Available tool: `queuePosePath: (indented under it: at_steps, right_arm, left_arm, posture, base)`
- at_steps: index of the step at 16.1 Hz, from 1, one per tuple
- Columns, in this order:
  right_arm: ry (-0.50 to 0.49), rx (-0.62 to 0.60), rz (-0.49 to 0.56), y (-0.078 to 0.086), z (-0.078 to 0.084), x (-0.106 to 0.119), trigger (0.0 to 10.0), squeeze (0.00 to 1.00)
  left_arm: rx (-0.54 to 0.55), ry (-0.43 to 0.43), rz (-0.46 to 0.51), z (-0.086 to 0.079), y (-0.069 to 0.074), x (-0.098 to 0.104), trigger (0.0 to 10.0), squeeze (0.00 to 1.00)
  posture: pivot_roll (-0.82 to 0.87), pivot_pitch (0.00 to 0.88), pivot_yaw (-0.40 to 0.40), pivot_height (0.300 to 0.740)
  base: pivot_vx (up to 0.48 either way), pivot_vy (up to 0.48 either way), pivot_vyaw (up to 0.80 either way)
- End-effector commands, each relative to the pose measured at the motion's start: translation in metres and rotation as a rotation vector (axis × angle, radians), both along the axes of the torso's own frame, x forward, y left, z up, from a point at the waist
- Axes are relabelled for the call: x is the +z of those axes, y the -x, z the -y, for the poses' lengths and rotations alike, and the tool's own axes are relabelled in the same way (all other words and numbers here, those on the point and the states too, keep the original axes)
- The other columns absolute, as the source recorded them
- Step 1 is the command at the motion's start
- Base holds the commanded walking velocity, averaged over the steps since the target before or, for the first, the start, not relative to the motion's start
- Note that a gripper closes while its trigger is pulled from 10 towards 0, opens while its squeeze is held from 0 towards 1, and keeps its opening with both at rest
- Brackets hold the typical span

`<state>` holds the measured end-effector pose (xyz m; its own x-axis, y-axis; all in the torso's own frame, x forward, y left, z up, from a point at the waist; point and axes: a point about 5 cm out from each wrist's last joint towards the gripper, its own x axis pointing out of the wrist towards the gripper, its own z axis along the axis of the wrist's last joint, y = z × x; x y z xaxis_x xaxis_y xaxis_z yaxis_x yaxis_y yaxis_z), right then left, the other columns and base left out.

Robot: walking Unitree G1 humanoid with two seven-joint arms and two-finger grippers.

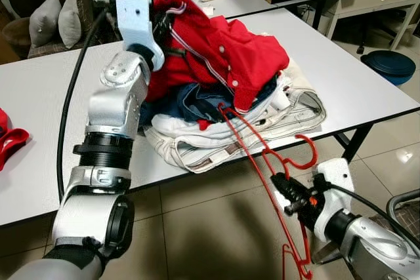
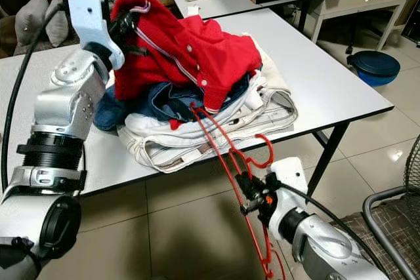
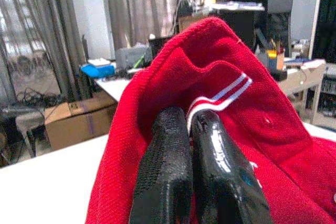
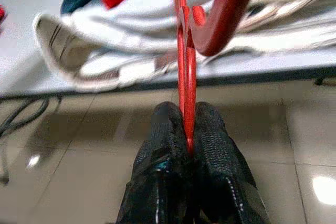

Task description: Hang hanger

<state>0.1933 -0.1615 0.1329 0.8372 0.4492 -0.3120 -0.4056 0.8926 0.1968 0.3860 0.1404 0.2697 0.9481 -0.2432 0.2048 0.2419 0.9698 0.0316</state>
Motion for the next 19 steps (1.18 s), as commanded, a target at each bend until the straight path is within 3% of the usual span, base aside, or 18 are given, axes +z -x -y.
queuePosePath:
  at_steps: [1,4,7,10,11,14,17,19]
  right_arm:
    - [-0.029,-0.03,0.08,-0.006,0.003,0.012,10.0,0.0]
    - [-0.142,-0.042,0.184,-0.009,0.004,0.032,10.0,0.0]
    - [-0.163,-0.074,0.182,-0.009,0.009,0.033,10.0,0.0]
    - [-0.195,-0.224,0.131,-0.015,0.025,0.025,10.0,0.0]
    - [-0.263,-0.323,0.136,-0.02,0.036,0.026,10.0,0.0]
    - [-0.323,-0.483,0.189,-0.027,0.06,0.034,10.0,0.0]
    - [-0.332,-0.436,0.21,-0.03,0.058,0.042,10.0,0.0]
    - [-0.374,-0.283,0.177,-0.026,0.038,0.045,10.0,0.0]
  left_arm:
    - [0.021,-0.027,-0.017,-0.005,0.0,-0.003,0.0,0.0]
    - [0.029,-0.029,-0.045,-0.005,0.001,-0.009,0.0,0.0]
    - [0.036,-0.032,-0.039,-0.006,0.0,-0.006,0.0,0.0]
    - [0.041,-0.031,-0.032,-0.009,0.001,-0.004,0.0,0.0]
    - [0.04,-0.031,-0.024,-0.011,0.003,-0.003,0.0,0.0]
    - [0.028,-0.041,-0.025,-0.015,0.011,-0.008,0.0,0.0]
    - [0.026,-0.084,-0.063,-0.016,0.02,-0.023,0.0,0.0]
    - [0.031,-0.067,-0.08,-0.008,0.025,-0.03,0.0,0.0]
  posture:
    - [-0.02,0.0,0.145,0.74]
    - [-0.02,0.0,0.144,0.74]
    - [-0.02,0.0,0.141,0.74]
    - [-0.03,0.001,0.141,0.74]
    - [-0.02,0.002,0.141,0.74]
    - [-0.02,0.001,0.139,0.74]
    - [-0.02,0.0,0.137,0.74]
    - [-0.02,0.0,0.131,0.74]
  base:
    - [0.0,0.0,0.0]
    - [0.0,0.0,0.0]
    - [0.0,0.0,0.0]
    - [0.0,0.0,0.0]
    - [0.0,0.0,0.0]
    - [0.0,0.0,0.0]
    - [0.0,0.0,0.0]
    - [0.0,0.0,0.0]
